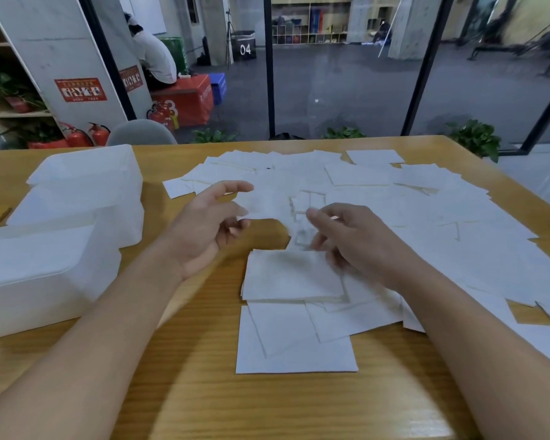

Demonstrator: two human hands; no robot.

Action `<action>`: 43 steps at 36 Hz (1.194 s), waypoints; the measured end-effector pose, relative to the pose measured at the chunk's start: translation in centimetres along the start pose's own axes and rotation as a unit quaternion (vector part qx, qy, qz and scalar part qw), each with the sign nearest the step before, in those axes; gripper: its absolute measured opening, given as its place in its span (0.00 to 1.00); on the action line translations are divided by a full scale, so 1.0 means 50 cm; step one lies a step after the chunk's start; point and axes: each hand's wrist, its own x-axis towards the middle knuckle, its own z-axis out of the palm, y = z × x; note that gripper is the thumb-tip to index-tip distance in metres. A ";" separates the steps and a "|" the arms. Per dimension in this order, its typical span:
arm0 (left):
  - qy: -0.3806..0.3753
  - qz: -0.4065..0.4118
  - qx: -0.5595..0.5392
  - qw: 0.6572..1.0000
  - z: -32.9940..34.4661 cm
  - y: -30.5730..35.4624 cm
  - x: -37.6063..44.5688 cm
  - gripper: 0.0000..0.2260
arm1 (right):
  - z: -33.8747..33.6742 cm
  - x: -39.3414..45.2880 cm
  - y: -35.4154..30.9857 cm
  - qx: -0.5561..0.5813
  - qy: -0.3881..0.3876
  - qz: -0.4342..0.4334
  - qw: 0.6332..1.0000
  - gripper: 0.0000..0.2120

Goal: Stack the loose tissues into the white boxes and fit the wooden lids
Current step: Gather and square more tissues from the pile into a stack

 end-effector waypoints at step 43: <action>-0.086 0.012 0.467 0.880 0.005 -0.016 -0.021 0.18 | -0.015 0.032 0.049 -0.172 0.051 -0.073 0.981 0.08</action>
